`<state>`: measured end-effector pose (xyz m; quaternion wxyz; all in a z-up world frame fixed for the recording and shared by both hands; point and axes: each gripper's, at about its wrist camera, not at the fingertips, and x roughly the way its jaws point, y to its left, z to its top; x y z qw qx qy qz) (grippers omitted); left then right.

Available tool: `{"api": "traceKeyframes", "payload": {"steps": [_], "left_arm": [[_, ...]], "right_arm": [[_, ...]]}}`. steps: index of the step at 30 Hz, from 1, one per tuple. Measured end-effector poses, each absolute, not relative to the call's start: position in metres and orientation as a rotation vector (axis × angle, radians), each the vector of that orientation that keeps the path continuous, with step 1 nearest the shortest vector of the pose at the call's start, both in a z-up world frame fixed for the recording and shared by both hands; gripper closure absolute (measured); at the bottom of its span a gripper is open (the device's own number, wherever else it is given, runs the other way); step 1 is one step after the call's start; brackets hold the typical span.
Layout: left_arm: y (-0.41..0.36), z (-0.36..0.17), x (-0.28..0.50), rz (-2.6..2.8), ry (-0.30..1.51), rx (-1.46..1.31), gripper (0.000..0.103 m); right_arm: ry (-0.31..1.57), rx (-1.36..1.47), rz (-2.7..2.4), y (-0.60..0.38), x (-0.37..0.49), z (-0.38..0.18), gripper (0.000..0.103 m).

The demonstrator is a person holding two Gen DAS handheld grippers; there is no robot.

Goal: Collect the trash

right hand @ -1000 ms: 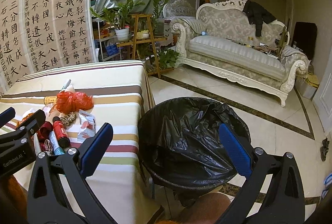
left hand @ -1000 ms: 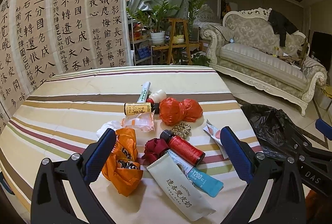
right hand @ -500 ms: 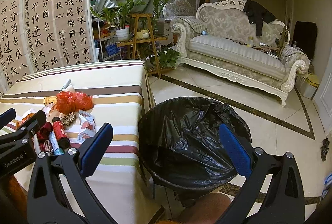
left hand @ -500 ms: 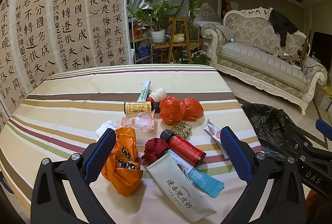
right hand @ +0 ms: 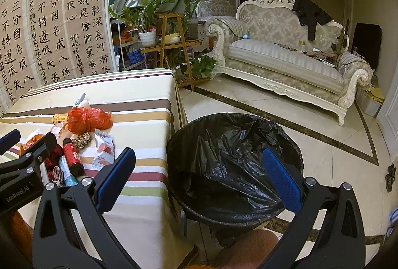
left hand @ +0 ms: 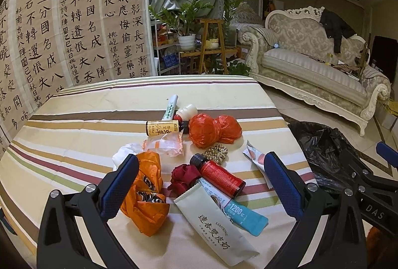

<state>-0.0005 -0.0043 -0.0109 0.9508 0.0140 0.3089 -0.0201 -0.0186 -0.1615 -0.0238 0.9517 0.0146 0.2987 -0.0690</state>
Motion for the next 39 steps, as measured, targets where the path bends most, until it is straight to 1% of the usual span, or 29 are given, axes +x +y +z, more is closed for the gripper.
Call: {"api": "traceKeyframes", "payload": {"steps": [6,8,12,13,14,16,17,18,19,20,22,25,27,29,31,33,34,35,36,38,39], "left_arm": [[0.001,-0.005,-0.004,-0.058,0.627,0.022,0.005],[0.005,-0.003,-0.007,-0.053,0.615,0.028,0.005],[0.013,0.000,-0.009,-0.043,0.603,0.046,0.006],[0.015,0.000,-0.008,-0.039,0.602,0.050,0.006],[0.017,-0.001,-0.009,-0.035,0.602,0.055,0.008],[0.022,-0.002,-0.009,-0.025,0.609,0.059,0.009],[0.024,-0.002,-0.008,-0.023,0.614,0.059,0.012],[0.026,-0.003,-0.008,-0.015,0.619,0.061,0.023],[0.029,-0.004,-0.007,-0.003,0.625,0.063,0.030],[0.032,-0.005,-0.006,0.010,0.636,0.062,0.034],[0.041,-0.008,-0.003,0.017,0.652,0.043,0.034],[0.053,-0.010,-0.002,0.029,0.662,0.039,0.034],[0.063,-0.011,-0.002,0.036,0.672,0.024,0.034],[0.070,-0.014,-0.002,0.043,0.683,0.015,0.034],[0.077,-0.017,-0.001,0.050,0.701,0.003,0.034],[0.081,-0.021,0.000,0.053,0.721,-0.005,0.033],[0.083,-0.022,0.001,0.055,0.729,-0.009,0.031],[0.086,-0.024,0.002,0.052,0.736,-0.016,0.028],[0.086,-0.025,0.003,0.048,0.742,-0.022,0.025],[0.087,-0.025,0.003,0.044,0.744,-0.026,0.024],[0.086,-0.024,0.003,0.040,0.744,-0.028,0.023]], "right_arm": [[0.620,0.034,-0.126,-0.160,-0.018,-0.025,0.004],[0.623,0.033,-0.119,-0.157,-0.018,-0.025,0.009],[0.638,0.023,-0.083,-0.146,-0.014,-0.026,0.012],[0.643,0.021,-0.074,-0.143,-0.012,-0.027,0.019],[0.655,0.022,-0.056,-0.138,-0.009,-0.028,0.023],[0.670,0.024,-0.015,-0.130,-0.005,-0.028,0.024],[0.675,0.018,0.002,-0.125,-0.002,-0.029,0.025],[0.679,0.010,0.014,-0.120,0.000,-0.029,0.027],[0.686,-0.004,0.028,-0.113,0.004,-0.030,0.029],[0.695,-0.014,0.042,-0.107,0.008,-0.032,0.032],[0.712,-0.019,0.069,-0.098,0.014,-0.034,0.033],[0.750,-0.026,0.104,-0.086,0.024,-0.039,0.039],[0.773,-0.032,0.118,-0.079,0.029,-0.042,0.041],[0.792,-0.042,0.132,-0.073,0.033,-0.046,0.048],[0.816,-0.052,0.135,-0.069,0.036,-0.050,0.050],[0.838,-0.055,0.145,-0.067,0.040,-0.053,0.058],[0.848,-0.053,0.148,-0.067,0.042,-0.055,0.064],[0.856,-0.050,0.149,-0.068,0.043,-0.056,0.070],[0.865,-0.042,0.155,-0.069,0.043,-0.057,0.073],[0.872,-0.033,0.162,-0.070,0.043,-0.058,0.086],[0.874,-0.032,0.163,-0.070,0.043,-0.057,0.087]]}}
